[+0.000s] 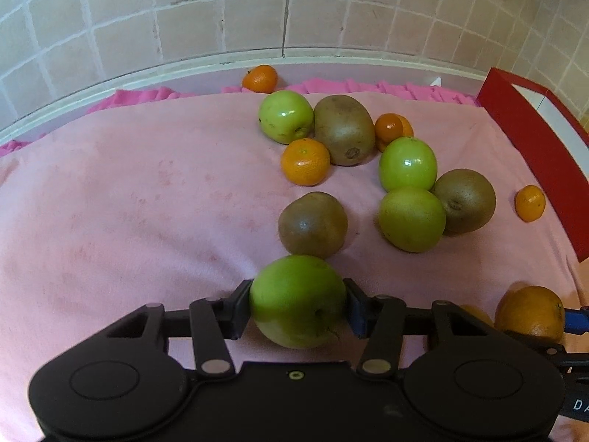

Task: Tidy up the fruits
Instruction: 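Carry the apple into the red box with the left tool while the right tool drops the orange there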

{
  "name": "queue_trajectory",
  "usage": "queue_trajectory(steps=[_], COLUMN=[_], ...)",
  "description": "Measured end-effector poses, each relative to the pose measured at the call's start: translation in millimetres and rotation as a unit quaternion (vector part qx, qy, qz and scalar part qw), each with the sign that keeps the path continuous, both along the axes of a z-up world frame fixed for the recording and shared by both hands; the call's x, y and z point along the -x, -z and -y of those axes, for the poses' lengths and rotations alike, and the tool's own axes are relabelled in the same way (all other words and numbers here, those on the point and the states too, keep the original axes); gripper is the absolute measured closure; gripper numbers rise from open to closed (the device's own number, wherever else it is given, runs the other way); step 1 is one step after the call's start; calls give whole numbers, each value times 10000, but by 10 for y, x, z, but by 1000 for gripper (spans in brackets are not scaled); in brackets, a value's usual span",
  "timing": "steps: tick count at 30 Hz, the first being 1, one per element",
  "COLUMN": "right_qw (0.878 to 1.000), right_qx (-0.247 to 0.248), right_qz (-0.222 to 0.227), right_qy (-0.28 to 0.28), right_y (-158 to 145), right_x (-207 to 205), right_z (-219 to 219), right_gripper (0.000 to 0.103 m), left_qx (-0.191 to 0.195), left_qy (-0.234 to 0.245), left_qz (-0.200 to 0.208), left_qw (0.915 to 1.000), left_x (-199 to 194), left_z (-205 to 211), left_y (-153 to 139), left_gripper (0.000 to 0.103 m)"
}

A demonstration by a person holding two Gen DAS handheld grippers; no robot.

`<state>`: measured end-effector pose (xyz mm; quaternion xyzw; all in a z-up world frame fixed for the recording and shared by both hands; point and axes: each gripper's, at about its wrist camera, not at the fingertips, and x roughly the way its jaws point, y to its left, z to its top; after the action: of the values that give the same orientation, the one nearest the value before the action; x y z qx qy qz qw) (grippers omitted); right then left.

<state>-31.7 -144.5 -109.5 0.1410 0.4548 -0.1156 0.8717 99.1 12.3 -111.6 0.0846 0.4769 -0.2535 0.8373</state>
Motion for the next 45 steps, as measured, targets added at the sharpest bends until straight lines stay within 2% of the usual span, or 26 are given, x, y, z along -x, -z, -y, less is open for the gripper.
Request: queue_trajectory(steps=[5,9,13,16,19,21,24,26,28,30,34,36,40,45], right_qw=[9996,9981,9943,9891,9824,9786,9738,9708,9680,9658,9662,9675,9693,9733], right_qx=[94,166,402,612,864,954,948,839,670,483,43,-58,-207,-171], right_qz=[242,509,826,1073,1201,1181,940,713,475,259,-66,-186,-406,-418], right_qy=[101,288,549,804,1145,1390,1842,2131,2373,2534,2578,2521,2417,2252], right_y=[-159,-404,-758,-1027,-1210,-1261,-1212,-1080,-875,-677,-333,-218,-30,1], right_x=[111,221,302,353,368,340,220,140,95,71,77,52,-4,-16], right_z=[1,77,286,564,908,1176,1693,2076,2435,2692,3012,3079,3124,3066], right_gripper=[44,44,44,44,44,44,44,44,44,44,44,44,44,43], left_qx=[280,573,844,941,1034,1020,878,689,574,382,91,-73,-355,-470], left_qy=[110,343,820,1326,1913,2327,2799,2981,3207,3406,3477,3415,3334,3244], left_qz=[157,560,941,1226,1398,1498,1498,1554,1462,1140,369,56,-208,-286], left_qw=[9994,9962,9886,9791,9660,9555,9442,9393,9341,9325,9368,9398,9419,9443], left_x=[112,257,315,308,221,107,-83,-134,-187,-233,-278,-279,-278,-328], left_z=[-79,-52,222,593,1086,1490,2137,2596,3072,3548,4083,4246,4446,4415], left_y=[-134,-516,-978,-1289,-1583,-1792,-1958,-1903,-1719,-1442,-912,-659,-357,-303], left_gripper=[41,41,41,41,41,41,41,41,41,41,41,41,41,40])
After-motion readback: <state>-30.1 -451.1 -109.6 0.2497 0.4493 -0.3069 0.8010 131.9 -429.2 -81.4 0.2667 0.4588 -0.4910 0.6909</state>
